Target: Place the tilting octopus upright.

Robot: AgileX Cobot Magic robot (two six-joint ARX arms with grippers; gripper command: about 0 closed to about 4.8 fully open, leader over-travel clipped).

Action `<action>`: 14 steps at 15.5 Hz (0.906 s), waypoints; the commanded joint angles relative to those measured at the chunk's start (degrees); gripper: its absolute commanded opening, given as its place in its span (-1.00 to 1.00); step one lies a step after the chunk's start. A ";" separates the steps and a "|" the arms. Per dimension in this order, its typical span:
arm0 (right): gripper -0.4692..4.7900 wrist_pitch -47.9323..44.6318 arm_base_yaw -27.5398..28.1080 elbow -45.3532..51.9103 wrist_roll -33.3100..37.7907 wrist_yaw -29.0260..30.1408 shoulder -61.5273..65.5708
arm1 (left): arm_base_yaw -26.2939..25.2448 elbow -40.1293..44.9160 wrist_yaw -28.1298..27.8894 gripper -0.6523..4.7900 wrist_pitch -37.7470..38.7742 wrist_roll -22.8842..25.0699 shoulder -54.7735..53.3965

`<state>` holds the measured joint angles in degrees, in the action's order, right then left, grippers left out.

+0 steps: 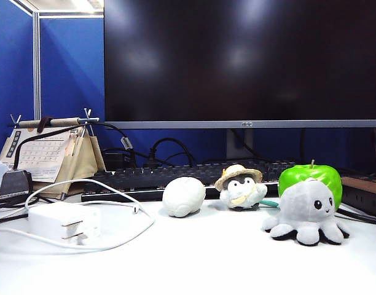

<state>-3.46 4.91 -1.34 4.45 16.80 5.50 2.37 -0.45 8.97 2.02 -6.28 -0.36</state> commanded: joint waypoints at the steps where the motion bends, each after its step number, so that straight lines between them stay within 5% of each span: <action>1: -0.84 -1.57 0.00 0.74 -0.44 -0.13 -0.17 | -0.04 0.02 0.24 -0.67 -0.81 -0.15 0.04; 14: -0.84 -0.83 0.11 0.98 -1.49 -0.11 -1.29 | -0.04 0.02 0.24 -0.67 -0.81 -0.15 0.04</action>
<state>-3.55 5.02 -0.56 3.11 16.67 4.16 2.37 -0.43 8.95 2.02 -6.28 -0.36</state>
